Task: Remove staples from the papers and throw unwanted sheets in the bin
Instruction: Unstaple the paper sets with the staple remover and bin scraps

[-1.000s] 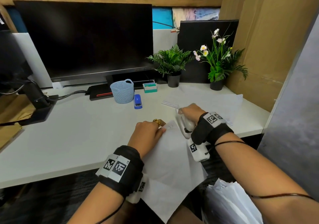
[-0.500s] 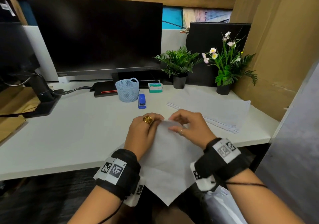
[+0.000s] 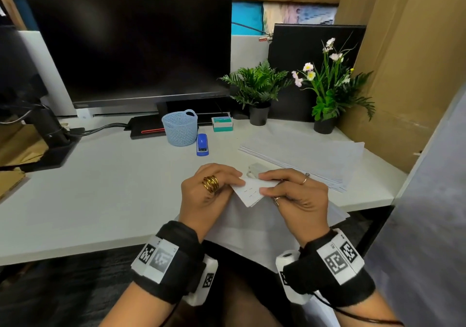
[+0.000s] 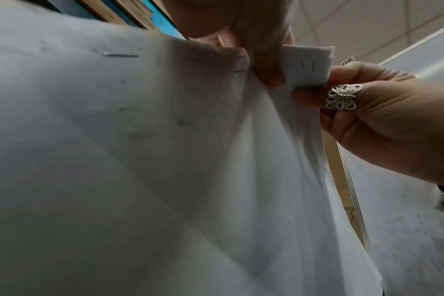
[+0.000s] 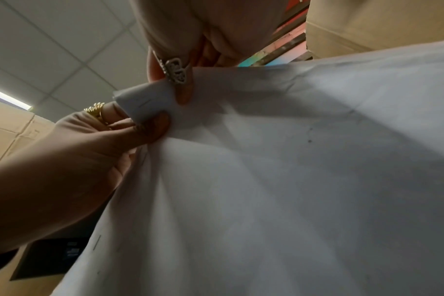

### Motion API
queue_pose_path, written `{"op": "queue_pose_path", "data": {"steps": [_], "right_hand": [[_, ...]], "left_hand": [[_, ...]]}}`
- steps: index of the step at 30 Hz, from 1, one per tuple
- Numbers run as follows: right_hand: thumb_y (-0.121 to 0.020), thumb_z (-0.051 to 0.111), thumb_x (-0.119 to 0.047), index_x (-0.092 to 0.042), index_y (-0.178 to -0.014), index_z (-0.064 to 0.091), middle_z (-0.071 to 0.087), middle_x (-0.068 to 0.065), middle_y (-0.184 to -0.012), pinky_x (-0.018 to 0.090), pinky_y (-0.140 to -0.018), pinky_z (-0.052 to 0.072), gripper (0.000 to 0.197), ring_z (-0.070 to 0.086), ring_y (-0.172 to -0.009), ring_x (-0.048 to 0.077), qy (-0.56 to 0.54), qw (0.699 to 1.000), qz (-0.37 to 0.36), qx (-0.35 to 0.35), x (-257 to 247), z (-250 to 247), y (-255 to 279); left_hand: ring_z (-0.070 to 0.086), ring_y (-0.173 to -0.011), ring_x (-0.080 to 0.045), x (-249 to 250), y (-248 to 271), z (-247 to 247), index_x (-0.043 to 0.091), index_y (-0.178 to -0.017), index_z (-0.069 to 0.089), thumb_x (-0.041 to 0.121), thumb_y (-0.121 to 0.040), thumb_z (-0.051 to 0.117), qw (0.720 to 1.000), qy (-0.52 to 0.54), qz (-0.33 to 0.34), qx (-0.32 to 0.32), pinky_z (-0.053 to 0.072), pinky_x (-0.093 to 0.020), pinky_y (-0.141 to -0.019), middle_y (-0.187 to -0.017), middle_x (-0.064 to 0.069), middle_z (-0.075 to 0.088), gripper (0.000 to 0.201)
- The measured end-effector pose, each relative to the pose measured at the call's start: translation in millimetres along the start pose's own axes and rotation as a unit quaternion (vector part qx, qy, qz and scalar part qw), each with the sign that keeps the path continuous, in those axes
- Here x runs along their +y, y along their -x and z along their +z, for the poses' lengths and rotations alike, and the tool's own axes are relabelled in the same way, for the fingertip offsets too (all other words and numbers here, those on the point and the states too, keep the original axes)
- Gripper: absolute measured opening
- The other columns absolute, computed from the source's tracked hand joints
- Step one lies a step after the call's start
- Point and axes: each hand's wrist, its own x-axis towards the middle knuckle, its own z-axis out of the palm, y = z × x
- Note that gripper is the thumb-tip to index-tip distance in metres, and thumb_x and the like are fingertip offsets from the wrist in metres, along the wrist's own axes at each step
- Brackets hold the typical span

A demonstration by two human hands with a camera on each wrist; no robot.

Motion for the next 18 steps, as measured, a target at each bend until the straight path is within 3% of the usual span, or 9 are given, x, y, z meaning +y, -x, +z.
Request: {"op": "queue_pose_path", "data": {"steps": [4,6,8,10,13,16,18], "right_hand": [[-0.071,0.068,0.010,-0.003,-0.070,0.073,0.071,0.002,-0.086,0.020,-0.078,0.052,0.014,0.067,-0.084,0.011,0.012,1.000,0.003,-0.001,-1.6,-5.1,-1.9],[-0.071,0.066,0.016,-0.014,-0.072,0.071,0.070,-0.008,-0.080,0.020,-0.077,0.052,0.030,0.067,-0.081,0.007,0.010,0.996,0.082,0.016,-1.5,-12.1,-3.5],[-0.073,0.069,0.012,-0.025,-0.076,0.064,0.066,-0.013,-0.075,0.014,-0.075,0.049,0.038,0.062,-0.076,-0.001,0.011,0.979,0.201,0.043,0.3,-27.3,-6.5],[-0.074,0.071,0.008,-0.027,-0.082,0.059,0.063,-0.013,-0.079,0.010,-0.073,0.047,0.038,0.060,-0.076,0.001,0.027,0.960,0.277,0.041,5.3,-47.6,-6.3],[-0.075,0.074,-0.002,-0.033,-0.093,0.060,0.066,-0.010,-0.091,0.020,-0.079,0.050,0.038,0.060,-0.087,0.011,0.179,0.936,0.299,-0.051,3.4,-74.3,1.4],[-0.078,0.071,-0.023,-0.042,-0.114,0.058,0.064,-0.018,-0.111,0.024,-0.086,0.042,0.043,0.054,-0.108,0.008,0.417,0.844,0.252,-0.224,-10.9,-90.1,6.8],[-0.083,0.061,-0.022,-0.044,-0.120,0.056,0.064,-0.013,-0.112,0.027,-0.084,0.043,0.044,0.054,-0.110,0.012,0.474,0.776,0.253,-0.331,-15.0,-97.8,10.5]], "left_hand": [[0.061,-0.089,-0.007,4.2,-3.7,4.4,0.018,-0.087,0.071,0.012,-0.082,0.063,1.000,-0.009,0.003,-0.014,0.049,-0.018,-0.079,-0.095,0.009,0.064,0.012],[0.059,-0.091,-0.002,7.0,-6.5,5.4,0.036,-0.098,0.064,0.025,-0.082,0.068,0.994,-0.012,-0.078,-0.077,0.049,-0.017,-0.078,-0.097,0.014,0.064,0.021],[0.058,-0.090,-0.002,5.4,-4.8,7.1,0.044,-0.104,0.053,0.035,-0.079,0.072,0.964,-0.052,-0.193,-0.178,0.048,-0.019,-0.077,-0.094,0.013,0.063,0.033],[0.061,-0.087,-0.013,3.4,1.3,11.8,0.032,-0.103,0.057,0.038,-0.083,0.066,0.937,-0.132,-0.209,-0.247,0.049,-0.028,-0.074,-0.091,0.007,0.066,0.022],[0.059,-0.093,-0.019,12.1,10.8,30.7,0.023,-0.106,0.062,0.040,-0.090,0.057,0.918,-0.202,-0.172,-0.296,0.036,-0.024,-0.066,-0.098,0.002,0.067,0.023],[0.056,-0.104,-0.020,26.2,12.4,62.8,0.024,-0.117,0.060,0.035,-0.094,0.050,0.900,-0.219,-0.110,-0.360,0.033,-0.024,-0.070,-0.112,0.002,0.063,0.027],[0.055,-0.106,-0.022,33.7,11.0,86.2,0.024,-0.118,0.059,0.032,-0.095,0.048,0.889,-0.216,-0.079,-0.396,0.039,-0.028,-0.076,-0.115,0.001,0.062,0.026]]}}
